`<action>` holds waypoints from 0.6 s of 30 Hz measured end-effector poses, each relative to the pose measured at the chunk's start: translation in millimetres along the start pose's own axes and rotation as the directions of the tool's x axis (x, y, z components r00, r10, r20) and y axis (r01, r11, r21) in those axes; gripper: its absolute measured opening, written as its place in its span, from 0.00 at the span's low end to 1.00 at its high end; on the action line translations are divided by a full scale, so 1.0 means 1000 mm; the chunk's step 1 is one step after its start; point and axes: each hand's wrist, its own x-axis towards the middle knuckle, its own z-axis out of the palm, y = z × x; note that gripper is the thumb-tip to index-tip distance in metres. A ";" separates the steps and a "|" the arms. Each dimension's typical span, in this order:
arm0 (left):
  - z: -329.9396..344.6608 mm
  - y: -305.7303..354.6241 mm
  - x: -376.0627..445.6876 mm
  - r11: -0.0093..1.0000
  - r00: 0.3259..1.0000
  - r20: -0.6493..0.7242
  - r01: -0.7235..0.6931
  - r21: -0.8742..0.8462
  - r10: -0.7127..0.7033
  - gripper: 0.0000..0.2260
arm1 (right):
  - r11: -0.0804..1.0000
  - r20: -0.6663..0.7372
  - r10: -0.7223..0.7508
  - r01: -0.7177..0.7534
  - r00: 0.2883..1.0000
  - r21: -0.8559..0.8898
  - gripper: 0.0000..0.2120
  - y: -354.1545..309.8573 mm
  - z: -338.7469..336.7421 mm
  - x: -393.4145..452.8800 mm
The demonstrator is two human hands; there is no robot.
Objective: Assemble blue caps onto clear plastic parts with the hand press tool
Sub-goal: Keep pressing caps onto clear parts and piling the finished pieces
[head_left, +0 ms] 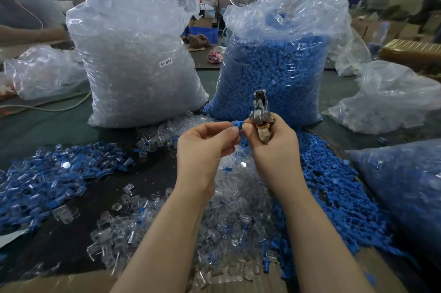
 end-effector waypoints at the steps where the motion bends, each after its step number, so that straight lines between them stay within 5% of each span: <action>1: 0.000 0.000 -0.001 1.000 1.000 -0.007 -0.023 0.014 0.023 0.04 | 1.000 -0.006 -0.002 0.001 1.000 -0.005 0.03 0.000 0.000 0.000; 8: 0.004 -0.001 -0.003 0.960 0.972 -0.026 -0.225 0.168 0.232 0.06 | 1.000 0.010 0.015 -0.015 1.000 0.000 0.04 -0.004 0.000 -0.001; 18: 0.000 -0.003 -0.001 0.902 0.938 0.005 -0.334 0.274 0.346 0.06 | 0.998 0.065 0.063 -0.063 0.996 -0.003 0.04 -0.008 0.000 0.001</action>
